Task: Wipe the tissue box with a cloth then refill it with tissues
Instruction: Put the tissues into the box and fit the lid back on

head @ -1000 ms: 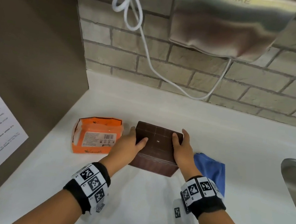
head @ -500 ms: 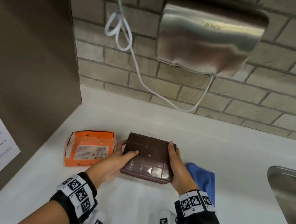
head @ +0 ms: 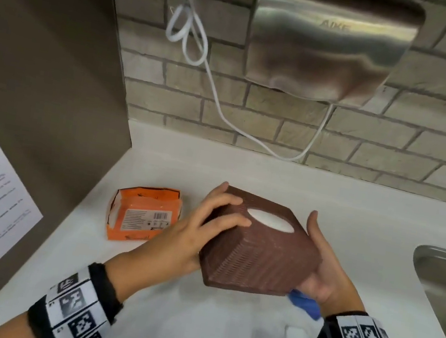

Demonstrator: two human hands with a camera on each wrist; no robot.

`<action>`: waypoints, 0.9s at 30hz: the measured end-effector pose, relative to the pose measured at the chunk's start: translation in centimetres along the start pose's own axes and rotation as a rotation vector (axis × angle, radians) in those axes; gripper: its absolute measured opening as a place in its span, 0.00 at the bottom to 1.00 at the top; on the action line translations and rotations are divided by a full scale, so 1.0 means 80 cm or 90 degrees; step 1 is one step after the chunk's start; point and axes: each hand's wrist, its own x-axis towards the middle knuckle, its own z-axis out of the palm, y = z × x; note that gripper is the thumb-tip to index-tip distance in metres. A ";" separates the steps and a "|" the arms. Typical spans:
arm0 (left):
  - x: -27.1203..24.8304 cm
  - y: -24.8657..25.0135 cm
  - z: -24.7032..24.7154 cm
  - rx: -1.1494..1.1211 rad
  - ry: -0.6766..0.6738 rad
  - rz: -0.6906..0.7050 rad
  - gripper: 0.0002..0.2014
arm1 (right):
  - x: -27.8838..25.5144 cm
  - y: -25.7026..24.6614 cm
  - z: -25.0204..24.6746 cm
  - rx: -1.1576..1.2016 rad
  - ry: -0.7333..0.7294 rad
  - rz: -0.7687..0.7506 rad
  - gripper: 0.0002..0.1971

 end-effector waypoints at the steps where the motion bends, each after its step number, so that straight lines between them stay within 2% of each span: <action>1: -0.004 -0.007 0.002 0.002 -0.022 -0.031 0.47 | -0.002 -0.001 0.005 -0.014 -0.005 -0.013 0.36; 3: -0.007 -0.018 0.005 -0.036 -0.102 -0.148 0.59 | 0.002 0.000 0.007 -0.001 0.006 -0.060 0.27; 5: -0.007 -0.031 0.007 -0.081 -0.178 -0.250 0.68 | 0.009 0.005 0.010 -0.004 0.021 -0.095 0.24; 8: -0.013 -0.055 0.012 -0.202 -0.211 -0.302 0.72 | 0.020 0.020 0.020 -0.040 0.023 -0.132 0.22; 10: -0.022 -0.064 0.017 -0.299 -0.241 -0.343 0.67 | 0.030 0.031 0.023 -0.083 0.032 -0.154 0.20; 11: -0.026 -0.067 0.022 -0.334 -0.236 -0.366 0.61 | 0.036 0.037 0.022 -0.100 0.036 -0.162 0.20; 13: -0.034 -0.070 0.035 -0.378 -0.177 -0.408 0.48 | 0.048 0.050 0.019 -0.117 0.043 -0.164 0.20; 14: -0.036 -0.071 0.040 -0.382 -0.153 -0.421 0.45 | 0.053 0.056 0.018 -0.121 0.049 -0.164 0.19; 21: -0.047 -0.084 0.063 -0.389 -0.128 -0.454 0.44 | 0.080 0.073 0.004 -0.136 0.088 -0.134 0.21; 27: -0.048 -0.092 0.069 -0.378 -0.109 -0.443 0.37 | 0.085 0.075 0.003 -0.160 0.093 -0.127 0.23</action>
